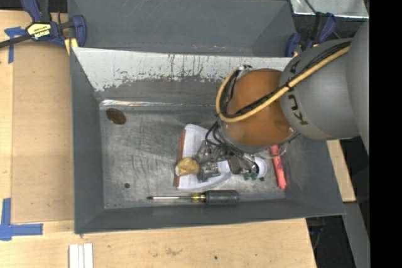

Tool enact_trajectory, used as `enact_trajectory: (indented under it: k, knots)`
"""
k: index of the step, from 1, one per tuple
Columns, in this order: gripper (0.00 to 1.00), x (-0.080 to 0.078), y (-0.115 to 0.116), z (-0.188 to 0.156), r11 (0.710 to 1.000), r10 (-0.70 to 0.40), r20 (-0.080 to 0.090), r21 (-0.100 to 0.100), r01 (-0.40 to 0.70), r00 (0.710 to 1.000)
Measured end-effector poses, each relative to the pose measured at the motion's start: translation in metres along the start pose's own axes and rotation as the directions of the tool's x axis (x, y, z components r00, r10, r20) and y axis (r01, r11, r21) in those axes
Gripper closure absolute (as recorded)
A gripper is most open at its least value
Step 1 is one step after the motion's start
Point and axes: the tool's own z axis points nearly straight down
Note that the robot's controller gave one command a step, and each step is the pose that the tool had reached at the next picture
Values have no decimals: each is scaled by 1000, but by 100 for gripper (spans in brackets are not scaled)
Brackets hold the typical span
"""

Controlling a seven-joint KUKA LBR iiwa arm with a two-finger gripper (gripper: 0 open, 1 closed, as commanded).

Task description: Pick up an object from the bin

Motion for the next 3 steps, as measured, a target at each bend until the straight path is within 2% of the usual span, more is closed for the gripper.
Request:
enact_trajectory:
  k: [1, 2, 3]
  knots:
    - [100, 7, 9, -41, 998, -58, -15, -3, 58, 998]
    - [100, 22, 10, -109, 999, -38, -16, -3, 38, 999]
    - [100, -7, 34, -151, 1000, -11, -9, -2, 11, 1000]
